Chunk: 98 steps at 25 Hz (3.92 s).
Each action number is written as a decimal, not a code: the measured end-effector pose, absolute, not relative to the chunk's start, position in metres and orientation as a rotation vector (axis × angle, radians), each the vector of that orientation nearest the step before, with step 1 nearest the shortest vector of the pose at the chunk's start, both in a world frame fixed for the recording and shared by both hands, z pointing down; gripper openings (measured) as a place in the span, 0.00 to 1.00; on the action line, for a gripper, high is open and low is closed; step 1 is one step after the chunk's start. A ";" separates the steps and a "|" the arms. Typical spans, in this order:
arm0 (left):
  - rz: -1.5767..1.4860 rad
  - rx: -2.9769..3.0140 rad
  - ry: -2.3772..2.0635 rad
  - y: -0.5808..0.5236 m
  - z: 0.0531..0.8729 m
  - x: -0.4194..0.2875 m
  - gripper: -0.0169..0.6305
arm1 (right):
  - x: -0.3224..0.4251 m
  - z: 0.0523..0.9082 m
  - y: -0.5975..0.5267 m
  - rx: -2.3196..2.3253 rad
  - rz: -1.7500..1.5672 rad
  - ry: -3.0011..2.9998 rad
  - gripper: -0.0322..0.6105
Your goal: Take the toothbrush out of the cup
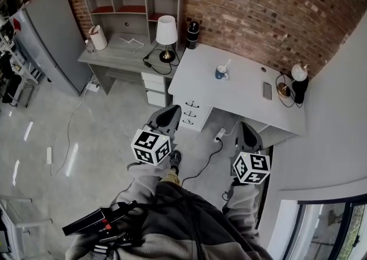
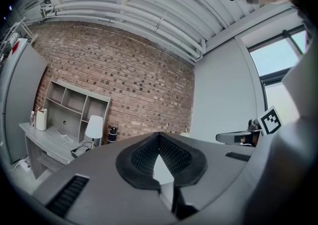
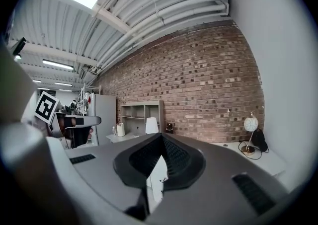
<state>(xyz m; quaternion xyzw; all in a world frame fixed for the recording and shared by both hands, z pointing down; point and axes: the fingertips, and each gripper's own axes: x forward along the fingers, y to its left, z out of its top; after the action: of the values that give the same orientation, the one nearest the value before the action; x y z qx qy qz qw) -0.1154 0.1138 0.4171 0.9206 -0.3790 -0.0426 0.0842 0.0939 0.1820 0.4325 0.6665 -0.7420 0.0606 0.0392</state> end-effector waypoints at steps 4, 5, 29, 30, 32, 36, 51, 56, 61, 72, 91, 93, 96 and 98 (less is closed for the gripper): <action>-0.151 2.758 -1.103 0.061 0.417 -0.100 0.03 | 0.109 0.434 0.128 2.048 0.190 -2.255 0.04; -0.149 2.754 -1.102 0.047 0.417 -0.098 0.03 | 0.111 0.433 0.113 2.047 0.193 -2.253 0.04; -0.001 2.661 -0.988 -0.209 0.442 -0.042 0.03 | 0.167 0.457 -0.119 2.074 0.407 -2.098 0.04; 0.007 2.657 -0.985 -0.212 0.445 -0.037 0.03 | 0.171 0.461 -0.122 2.068 0.423 -2.093 0.04; 0.022 2.654 -0.988 -0.220 0.450 -0.028 0.03 | 0.178 0.471 -0.130 2.055 0.453 -2.089 0.04; 0.048 2.647 -1.016 -0.234 0.460 -0.011 0.03 | 0.190 0.493 -0.151 2.008 0.498 -2.112 0.04; 0.187 2.535 -1.103 -0.285 0.517 0.031 0.03 | 0.241 0.565 -0.217 1.860 0.692 -2.109 0.05; 0.219 2.496 -1.124 -0.296 0.537 0.037 0.03 | 0.252 0.592 -0.229 1.819 0.759 -2.085 0.05; 0.248 2.450 -1.152 -0.309 0.560 0.036 0.03 | 0.253 0.621 -0.249 1.753 0.815 -2.100 0.10; 0.334 2.344 -1.206 -0.323 0.620 0.027 0.03 | 0.265 0.679 -0.288 1.688 0.914 -2.062 0.13; 0.399 2.255 -1.204 -0.328 0.675 0.024 0.03 | 0.282 0.754 -0.360 1.633 1.013 -2.024 0.19; 0.398 2.250 -1.202 -0.327 0.677 0.023 0.03 | 0.281 0.756 -0.365 1.642 1.030 -2.029 0.19; 0.407 2.245 -1.205 -0.322 0.679 0.019 0.03 | 0.281 0.761 -0.372 1.664 1.054 -2.027 0.19; 0.415 2.237 -1.210 -0.319 0.681 0.015 0.03 | 0.280 0.763 -0.376 1.668 1.053 -2.027 0.19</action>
<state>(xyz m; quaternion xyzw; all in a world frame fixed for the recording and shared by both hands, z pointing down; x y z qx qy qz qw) 0.0155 -0.3191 0.6807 0.8338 -0.4509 0.1546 0.2786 0.2804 -0.3765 0.7635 0.5826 -0.7078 0.3677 0.1559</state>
